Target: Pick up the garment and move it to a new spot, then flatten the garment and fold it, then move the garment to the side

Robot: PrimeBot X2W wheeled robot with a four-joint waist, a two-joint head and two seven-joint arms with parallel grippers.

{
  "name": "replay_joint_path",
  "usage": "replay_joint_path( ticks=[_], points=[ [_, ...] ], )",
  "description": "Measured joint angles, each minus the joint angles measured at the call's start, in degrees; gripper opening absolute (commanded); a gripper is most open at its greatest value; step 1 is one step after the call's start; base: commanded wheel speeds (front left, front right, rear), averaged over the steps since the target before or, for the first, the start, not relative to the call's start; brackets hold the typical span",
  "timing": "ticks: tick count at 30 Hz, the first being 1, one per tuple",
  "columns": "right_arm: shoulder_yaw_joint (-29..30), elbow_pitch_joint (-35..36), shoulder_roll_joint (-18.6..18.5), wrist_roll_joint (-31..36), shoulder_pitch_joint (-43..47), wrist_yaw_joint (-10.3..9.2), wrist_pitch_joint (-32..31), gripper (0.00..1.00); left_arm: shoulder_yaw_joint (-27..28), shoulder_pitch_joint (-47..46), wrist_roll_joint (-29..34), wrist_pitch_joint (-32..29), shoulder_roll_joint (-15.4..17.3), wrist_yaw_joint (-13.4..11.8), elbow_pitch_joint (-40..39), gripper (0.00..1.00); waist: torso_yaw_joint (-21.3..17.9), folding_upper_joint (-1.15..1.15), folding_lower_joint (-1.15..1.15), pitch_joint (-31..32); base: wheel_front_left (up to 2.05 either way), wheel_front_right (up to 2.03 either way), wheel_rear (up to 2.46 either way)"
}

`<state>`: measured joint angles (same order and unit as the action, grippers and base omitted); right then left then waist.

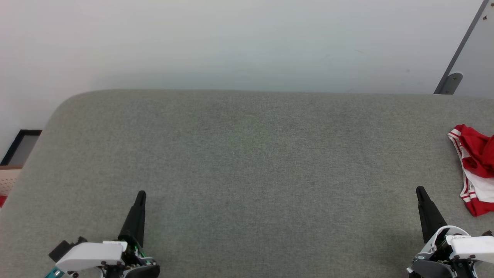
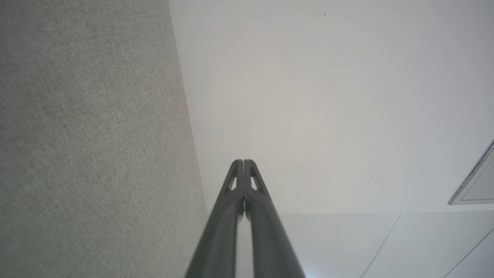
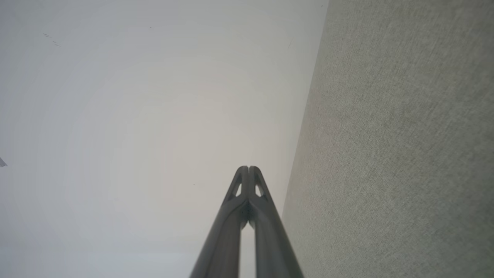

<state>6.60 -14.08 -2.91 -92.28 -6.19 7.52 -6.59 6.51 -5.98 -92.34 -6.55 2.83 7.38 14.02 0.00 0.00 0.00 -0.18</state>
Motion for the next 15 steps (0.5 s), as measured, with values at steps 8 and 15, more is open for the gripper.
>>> replay_joint_path(
  ticks=[8, 15],
  points=[
    [0.0, 0.0, 0.0, 0.0, 0.0, 0.00, 0.0, 0.00, 0.0, 0.0, 0.0, 0.0, 0.0, 0.0, 0.0, 0.00, 0.0, 0.00, 0.00, 0.0, 0.00, 0.00, 0.00],
    [0.0, 0.0, 0.0, 0.0, 0.0, 0.00, 0.0, 0.00, 0.0, 0.0, 0.0, 0.0, 0.0, 0.0, 0.0, 0.00, 0.0, 0.00, 0.00, 0.0, 0.00, 0.00, 0.00]
  ],
)
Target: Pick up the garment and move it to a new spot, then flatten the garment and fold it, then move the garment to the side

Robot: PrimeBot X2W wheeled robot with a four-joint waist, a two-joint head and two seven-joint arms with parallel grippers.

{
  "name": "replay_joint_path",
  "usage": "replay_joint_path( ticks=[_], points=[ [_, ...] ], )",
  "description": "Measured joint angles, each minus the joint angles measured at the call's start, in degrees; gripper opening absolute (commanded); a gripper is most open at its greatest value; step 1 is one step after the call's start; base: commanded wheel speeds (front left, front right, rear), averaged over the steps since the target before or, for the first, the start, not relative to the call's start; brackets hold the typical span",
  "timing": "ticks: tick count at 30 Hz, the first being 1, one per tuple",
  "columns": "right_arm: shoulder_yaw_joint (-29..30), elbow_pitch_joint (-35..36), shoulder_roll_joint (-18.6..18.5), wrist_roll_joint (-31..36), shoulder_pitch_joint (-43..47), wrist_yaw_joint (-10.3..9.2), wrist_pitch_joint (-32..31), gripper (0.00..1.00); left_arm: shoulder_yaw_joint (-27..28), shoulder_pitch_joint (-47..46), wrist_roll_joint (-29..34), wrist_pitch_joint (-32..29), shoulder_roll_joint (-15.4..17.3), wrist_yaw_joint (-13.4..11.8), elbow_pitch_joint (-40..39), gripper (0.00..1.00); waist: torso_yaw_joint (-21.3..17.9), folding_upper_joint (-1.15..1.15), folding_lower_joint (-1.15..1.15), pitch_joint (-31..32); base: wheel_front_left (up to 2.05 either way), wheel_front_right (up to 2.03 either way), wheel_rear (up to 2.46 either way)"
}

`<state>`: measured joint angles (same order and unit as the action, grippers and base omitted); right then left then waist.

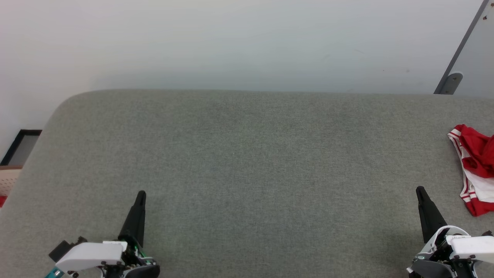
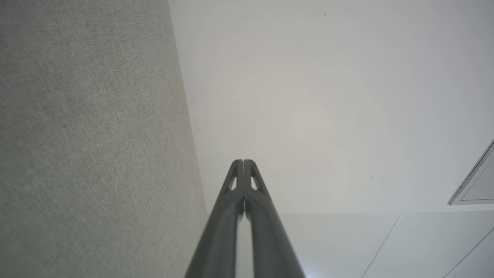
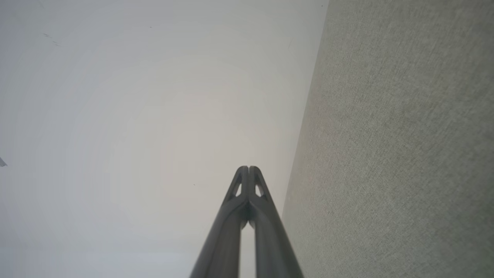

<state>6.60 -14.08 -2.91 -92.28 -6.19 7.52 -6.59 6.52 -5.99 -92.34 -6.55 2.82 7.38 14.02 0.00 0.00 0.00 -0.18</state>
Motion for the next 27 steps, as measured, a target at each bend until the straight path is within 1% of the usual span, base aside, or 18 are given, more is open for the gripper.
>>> replay_joint_path(
  ticks=[27],
  points=[
    [0.0, 0.0, 0.0, 0.0, 0.0, 0.00, 0.0, 0.00, 0.0, 0.0, 0.0, 0.0, 0.0, 0.0, 0.0, 0.00, 0.0, 0.00, 0.00, 0.0, 0.00, 0.00, 0.00]
  ],
)
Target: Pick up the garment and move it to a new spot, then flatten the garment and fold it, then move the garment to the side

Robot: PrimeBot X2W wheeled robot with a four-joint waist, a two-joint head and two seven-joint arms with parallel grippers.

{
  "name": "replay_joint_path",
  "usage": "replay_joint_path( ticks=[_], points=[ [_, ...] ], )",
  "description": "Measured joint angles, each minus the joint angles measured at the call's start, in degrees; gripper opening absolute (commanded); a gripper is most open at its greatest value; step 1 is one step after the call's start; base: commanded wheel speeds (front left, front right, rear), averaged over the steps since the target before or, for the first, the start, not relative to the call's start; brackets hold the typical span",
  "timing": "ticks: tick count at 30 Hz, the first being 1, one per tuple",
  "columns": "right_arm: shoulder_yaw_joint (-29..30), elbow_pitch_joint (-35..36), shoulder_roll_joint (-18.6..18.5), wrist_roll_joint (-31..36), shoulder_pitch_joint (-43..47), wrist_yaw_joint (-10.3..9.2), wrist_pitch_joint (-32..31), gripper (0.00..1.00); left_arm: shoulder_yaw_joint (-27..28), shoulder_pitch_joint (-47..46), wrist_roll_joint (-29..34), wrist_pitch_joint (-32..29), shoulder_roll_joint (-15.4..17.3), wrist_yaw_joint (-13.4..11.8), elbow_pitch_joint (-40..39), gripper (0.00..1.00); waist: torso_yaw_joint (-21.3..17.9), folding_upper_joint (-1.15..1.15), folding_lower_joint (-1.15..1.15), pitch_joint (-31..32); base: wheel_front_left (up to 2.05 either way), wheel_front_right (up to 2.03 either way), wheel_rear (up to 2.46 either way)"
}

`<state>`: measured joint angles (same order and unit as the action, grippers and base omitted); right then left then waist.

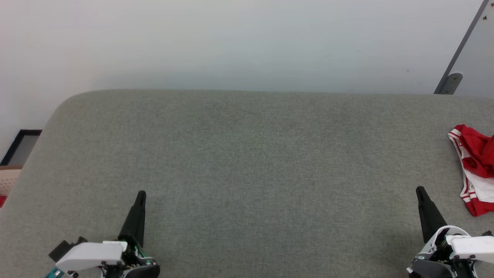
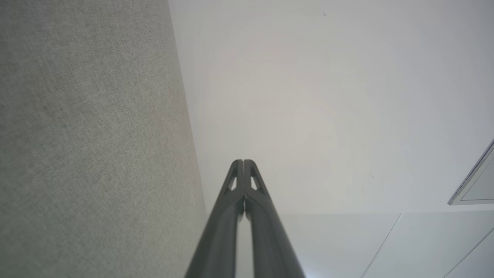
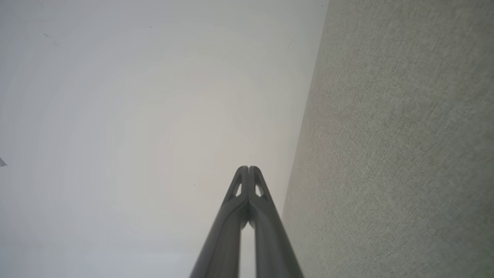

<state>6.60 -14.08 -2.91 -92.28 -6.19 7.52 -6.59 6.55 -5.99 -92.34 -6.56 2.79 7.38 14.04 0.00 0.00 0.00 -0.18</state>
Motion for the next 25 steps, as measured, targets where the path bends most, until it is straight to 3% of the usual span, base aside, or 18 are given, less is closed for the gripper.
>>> replay_joint_path(
  ticks=[25],
  points=[
    [0.0, 0.0, 0.0, 0.0, 0.0, 0.00, 0.0, 0.00, 0.0, 0.0, 0.0, 0.0, 0.0, 0.0, 0.0, 0.00, 0.0, 0.00, 0.00, 0.0, 0.00, 0.00, 0.00]
  ],
)
